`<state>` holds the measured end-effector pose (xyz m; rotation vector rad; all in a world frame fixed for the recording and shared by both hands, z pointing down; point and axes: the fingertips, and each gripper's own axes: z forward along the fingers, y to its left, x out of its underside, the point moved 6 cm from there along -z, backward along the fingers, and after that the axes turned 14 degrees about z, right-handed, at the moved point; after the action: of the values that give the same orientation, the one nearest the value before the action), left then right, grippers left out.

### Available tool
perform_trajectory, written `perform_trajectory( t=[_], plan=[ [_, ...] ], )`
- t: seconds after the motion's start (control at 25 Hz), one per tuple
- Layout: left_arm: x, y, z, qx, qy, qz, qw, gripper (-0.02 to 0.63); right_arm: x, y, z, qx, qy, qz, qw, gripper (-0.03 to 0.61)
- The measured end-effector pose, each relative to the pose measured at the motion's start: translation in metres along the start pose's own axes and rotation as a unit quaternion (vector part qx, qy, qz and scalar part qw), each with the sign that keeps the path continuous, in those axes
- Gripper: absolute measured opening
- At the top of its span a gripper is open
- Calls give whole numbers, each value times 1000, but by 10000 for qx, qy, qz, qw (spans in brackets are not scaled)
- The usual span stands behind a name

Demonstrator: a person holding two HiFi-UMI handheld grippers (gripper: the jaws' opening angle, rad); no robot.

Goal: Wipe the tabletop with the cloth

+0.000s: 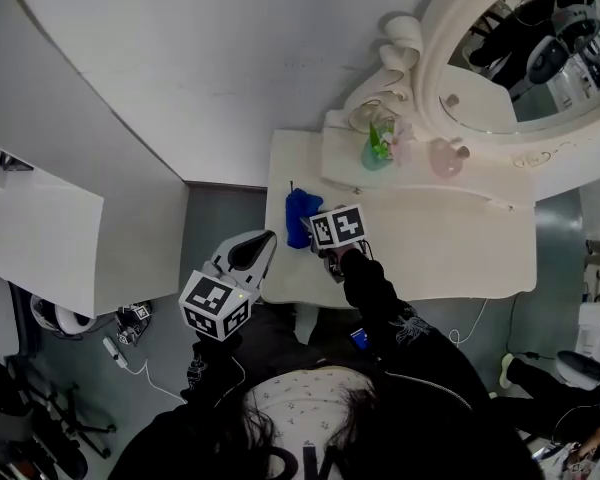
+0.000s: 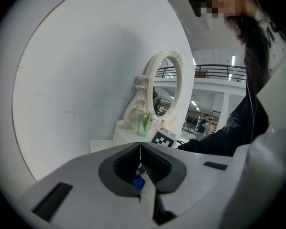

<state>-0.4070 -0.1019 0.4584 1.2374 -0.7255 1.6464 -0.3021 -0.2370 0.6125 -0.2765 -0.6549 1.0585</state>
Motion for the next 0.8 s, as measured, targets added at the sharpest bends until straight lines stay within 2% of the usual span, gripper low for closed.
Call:
perform_trajectory(
  t=[0.8],
  plan=[
    [-48,-162,145,489,269,373,9977,0,5,-188,-121,70,-76,82,9999,63]
  ],
)
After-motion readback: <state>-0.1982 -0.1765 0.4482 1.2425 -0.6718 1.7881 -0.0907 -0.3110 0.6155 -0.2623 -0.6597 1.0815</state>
